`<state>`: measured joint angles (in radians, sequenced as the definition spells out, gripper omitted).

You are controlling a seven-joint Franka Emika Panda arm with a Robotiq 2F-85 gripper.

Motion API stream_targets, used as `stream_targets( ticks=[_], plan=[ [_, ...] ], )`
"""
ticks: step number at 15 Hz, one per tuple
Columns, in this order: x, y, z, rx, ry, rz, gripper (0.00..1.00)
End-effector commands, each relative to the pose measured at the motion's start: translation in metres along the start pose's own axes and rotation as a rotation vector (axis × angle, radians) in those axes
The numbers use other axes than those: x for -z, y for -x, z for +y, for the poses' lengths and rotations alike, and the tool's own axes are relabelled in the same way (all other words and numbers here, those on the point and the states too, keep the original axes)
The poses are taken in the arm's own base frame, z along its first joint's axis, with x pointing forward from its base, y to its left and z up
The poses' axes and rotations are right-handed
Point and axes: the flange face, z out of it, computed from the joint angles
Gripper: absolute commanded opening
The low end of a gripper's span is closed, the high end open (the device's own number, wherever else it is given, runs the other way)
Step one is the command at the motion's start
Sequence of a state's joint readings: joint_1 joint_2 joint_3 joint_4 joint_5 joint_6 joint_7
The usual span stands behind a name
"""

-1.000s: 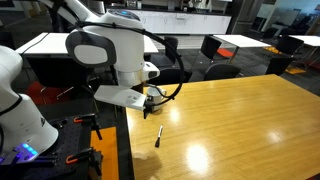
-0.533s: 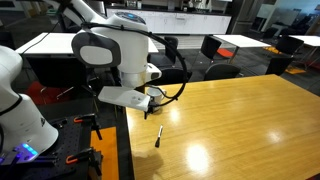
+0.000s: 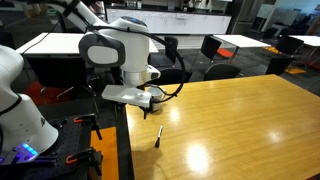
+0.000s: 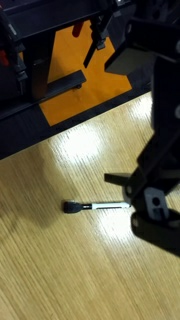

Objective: Move the pen to the right

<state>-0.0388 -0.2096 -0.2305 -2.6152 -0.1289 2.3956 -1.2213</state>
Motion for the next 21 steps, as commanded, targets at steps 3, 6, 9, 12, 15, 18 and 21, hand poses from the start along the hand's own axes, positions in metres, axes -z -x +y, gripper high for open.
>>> stream_targets(
  ticks=[3, 6, 9, 12, 15, 18, 21],
  plan=[
    [-0.006, -0.005, 0.001, 0.041, 0.042, -0.076, 1.00],
    [-0.006, -0.002, 0.002, 0.062, 0.052, -0.093, 1.00],
    [-0.008, 0.001, 0.005, 0.088, 0.059, -0.098, 1.00],
    [-0.014, 0.000, 0.007, 0.106, 0.068, -0.083, 1.00],
    [-0.021, -0.003, 0.009, 0.141, 0.078, -0.072, 1.00],
    [-0.029, -0.005, 0.013, 0.174, 0.076, -0.068, 1.00],
    [-0.036, -0.006, 0.016, 0.212, 0.067, -0.060, 1.00]
  ],
)
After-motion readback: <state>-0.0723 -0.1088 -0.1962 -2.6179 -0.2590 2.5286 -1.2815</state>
